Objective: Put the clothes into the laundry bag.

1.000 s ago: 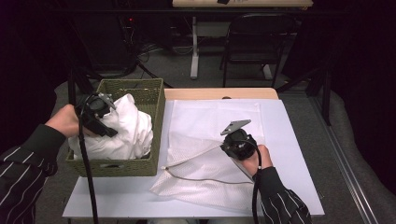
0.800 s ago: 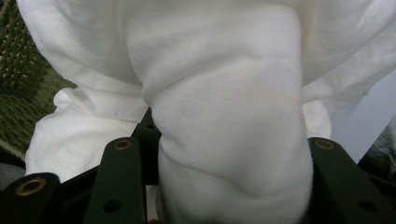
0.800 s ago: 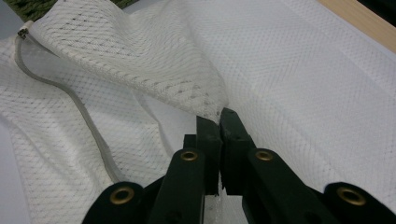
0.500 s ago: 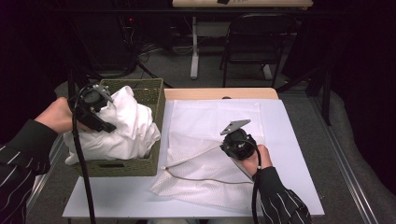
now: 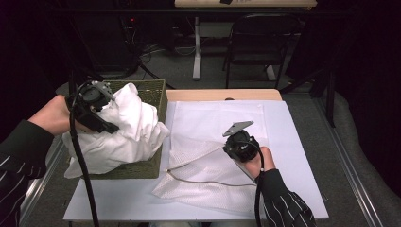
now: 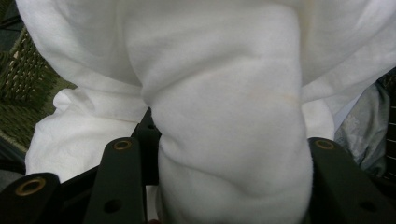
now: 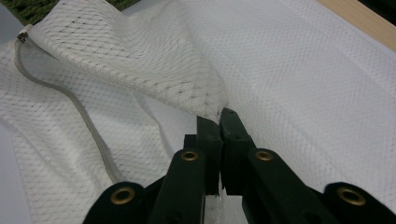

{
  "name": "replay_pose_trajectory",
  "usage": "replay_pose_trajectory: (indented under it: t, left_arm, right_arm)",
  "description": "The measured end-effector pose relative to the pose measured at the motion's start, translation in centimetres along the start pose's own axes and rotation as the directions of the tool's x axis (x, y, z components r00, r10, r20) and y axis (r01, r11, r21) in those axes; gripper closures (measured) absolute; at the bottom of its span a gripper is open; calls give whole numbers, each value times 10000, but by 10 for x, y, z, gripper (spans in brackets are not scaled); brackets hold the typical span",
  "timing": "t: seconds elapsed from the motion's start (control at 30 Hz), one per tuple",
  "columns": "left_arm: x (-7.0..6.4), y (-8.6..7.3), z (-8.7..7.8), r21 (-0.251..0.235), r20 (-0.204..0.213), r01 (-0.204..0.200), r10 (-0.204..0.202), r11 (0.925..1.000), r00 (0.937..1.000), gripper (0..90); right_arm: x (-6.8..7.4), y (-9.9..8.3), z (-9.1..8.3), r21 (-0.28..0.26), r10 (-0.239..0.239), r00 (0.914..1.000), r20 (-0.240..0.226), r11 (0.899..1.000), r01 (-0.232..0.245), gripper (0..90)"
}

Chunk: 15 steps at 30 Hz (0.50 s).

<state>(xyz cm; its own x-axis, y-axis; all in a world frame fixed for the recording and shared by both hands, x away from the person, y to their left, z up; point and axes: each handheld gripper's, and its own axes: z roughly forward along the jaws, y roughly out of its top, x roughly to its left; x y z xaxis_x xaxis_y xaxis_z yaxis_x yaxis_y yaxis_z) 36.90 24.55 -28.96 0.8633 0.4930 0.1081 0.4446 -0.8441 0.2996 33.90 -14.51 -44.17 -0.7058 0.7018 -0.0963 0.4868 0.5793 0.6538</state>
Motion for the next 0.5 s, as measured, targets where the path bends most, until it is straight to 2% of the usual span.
replay_pose_trajectory:
  t: [0.13, 0.5]
  left_arm:
    - [-5, 2, -5, 6, 114, -158, 158, 9999, 9998, 514]
    - [-24, 7, -17, -419, 538, -444, 466, 9981, 9975, 513]
  right_arm:
    - [0, 0, 0, -4, 26, 10000, 6, 10000, -26, 887]
    - [1, 1, 0, 29, 61, 10000, 8, 10000, -61, 887]
